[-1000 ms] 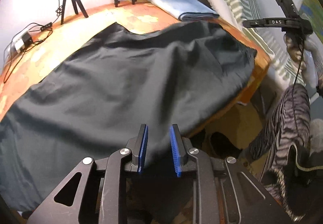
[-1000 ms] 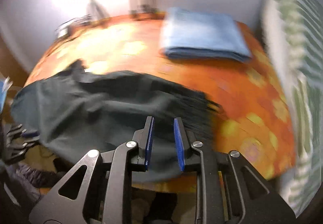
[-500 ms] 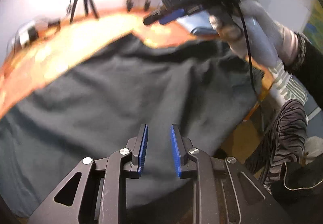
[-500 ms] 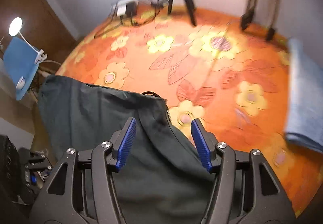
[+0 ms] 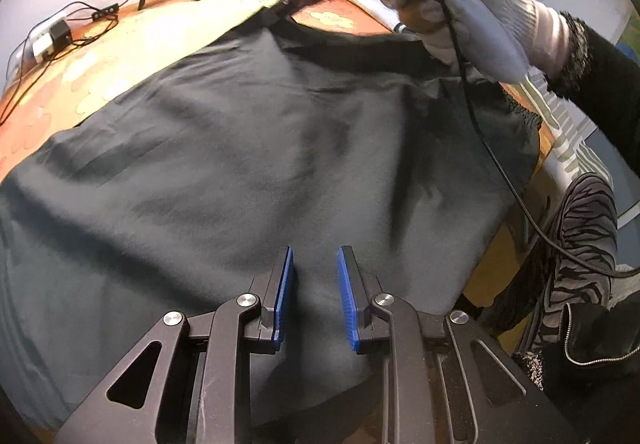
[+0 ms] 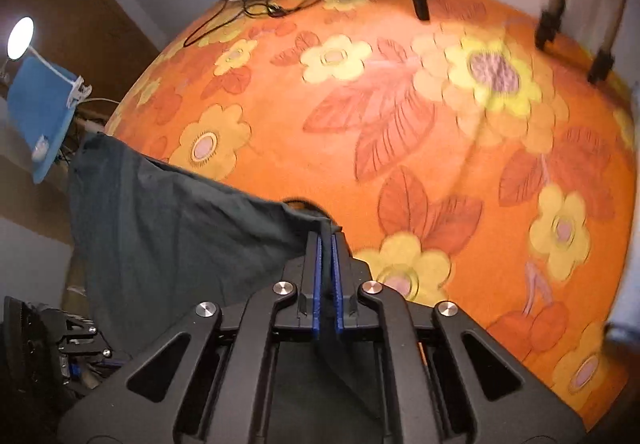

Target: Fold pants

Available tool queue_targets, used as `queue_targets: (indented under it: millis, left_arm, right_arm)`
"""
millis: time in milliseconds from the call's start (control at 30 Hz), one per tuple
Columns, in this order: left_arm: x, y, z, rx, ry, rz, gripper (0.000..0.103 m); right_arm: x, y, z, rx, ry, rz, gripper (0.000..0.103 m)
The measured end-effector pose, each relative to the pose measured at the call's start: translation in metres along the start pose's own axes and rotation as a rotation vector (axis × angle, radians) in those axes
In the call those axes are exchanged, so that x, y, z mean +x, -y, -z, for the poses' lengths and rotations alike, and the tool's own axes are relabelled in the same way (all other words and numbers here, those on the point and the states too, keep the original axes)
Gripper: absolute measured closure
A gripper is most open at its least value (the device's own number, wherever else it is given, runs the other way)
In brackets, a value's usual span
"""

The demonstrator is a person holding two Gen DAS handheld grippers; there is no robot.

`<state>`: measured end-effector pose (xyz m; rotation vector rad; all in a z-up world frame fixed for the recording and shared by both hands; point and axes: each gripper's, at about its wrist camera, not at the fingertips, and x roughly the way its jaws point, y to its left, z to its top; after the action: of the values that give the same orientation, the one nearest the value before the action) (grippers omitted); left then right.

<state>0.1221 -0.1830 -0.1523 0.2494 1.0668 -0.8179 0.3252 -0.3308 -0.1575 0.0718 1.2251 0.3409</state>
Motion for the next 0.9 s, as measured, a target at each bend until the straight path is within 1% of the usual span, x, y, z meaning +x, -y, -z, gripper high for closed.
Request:
queue_targets:
  millis: [33, 100, 200, 267, 300, 333, 367, 400, 433, 467, 500, 533, 600, 633, 733, 833, 900]
  left_arm:
    - [0.001, 0.001, -0.001, 0.003, 0.002, -0.002, 0.082]
    - [0.001, 0.002, -0.001, 0.006, 0.002, -0.005, 0.082]
    - [0.002, 0.004, -0.003, 0.006, -0.006, -0.013, 0.082]
    - [-0.001, 0.006, -0.004, 0.017, 0.003, -0.023, 0.082]
    - [-0.003, 0.008, -0.004, 0.021, 0.01, -0.022, 0.082]
    - [-0.006, 0.009, -0.005, 0.023, 0.02, -0.021, 0.082]
    - [-0.009, 0.01, -0.005, 0.024, 0.031, -0.02, 0.082]
    - [-0.012, 0.011, -0.005, 0.023, 0.04, -0.021, 0.082]
    - [-0.014, 0.011, -0.006, 0.018, 0.049, -0.021, 0.082]
    - [-0.015, 0.011, -0.007, 0.016, 0.052, -0.02, 0.082]
    - [-0.016, 0.013, -0.008, 0.015, 0.058, -0.019, 0.082]
    - [-0.017, 0.014, -0.008, 0.016, 0.063, -0.02, 0.082]
    - [-0.016, 0.018, -0.01, 0.024, 0.065, -0.017, 0.082]
    - [-0.015, 0.02, -0.011, 0.028, 0.064, -0.016, 0.082]
    - [-0.009, 0.031, -0.015, 0.055, 0.052, -0.012, 0.082]
    - [-0.003, 0.04, -0.021, 0.078, 0.044, -0.008, 0.082]
    - [0.002, 0.048, -0.025, 0.099, 0.038, -0.01, 0.082]
  right_arm:
    - [0.0, -0.003, -0.005, -0.025, 0.019, 0.038, 0.098]
    - [0.003, -0.001, -0.014, -0.029, 0.032, 0.064, 0.098]
    - [0.006, 0.006, -0.021, -0.007, 0.011, 0.095, 0.097]
    - [-0.01, 0.018, -0.02, 0.055, 0.036, 0.105, 0.089]
    - [-0.023, 0.023, -0.017, 0.074, 0.062, 0.103, 0.088]
    - [-0.042, 0.029, -0.01, 0.098, 0.091, 0.108, 0.083]
    - [-0.058, 0.032, -0.001, 0.115, 0.114, 0.109, 0.073]
    - [-0.077, 0.037, 0.011, 0.132, 0.14, 0.108, 0.065]
    - [-0.093, 0.041, 0.024, 0.149, 0.159, 0.122, 0.048]
    - [-0.115, 0.05, 0.046, 0.177, 0.186, 0.163, 0.044]
    - [-0.13, 0.058, 0.066, 0.201, 0.201, 0.184, 0.044]
    - [-0.147, 0.071, 0.094, 0.244, 0.202, 0.222, 0.044]
    - [-0.169, 0.091, 0.138, 0.32, 0.199, 0.299, 0.044]
    - [-0.179, 0.103, 0.162, 0.375, 0.198, 0.313, 0.044]
    - [-0.202, 0.136, 0.238, 0.583, 0.192, 0.308, 0.044]
    - [-0.204, 0.145, 0.288, 0.696, 0.17, 0.298, 0.044]
    - [-0.199, 0.148, 0.308, 0.748, 0.16, 0.276, 0.044]
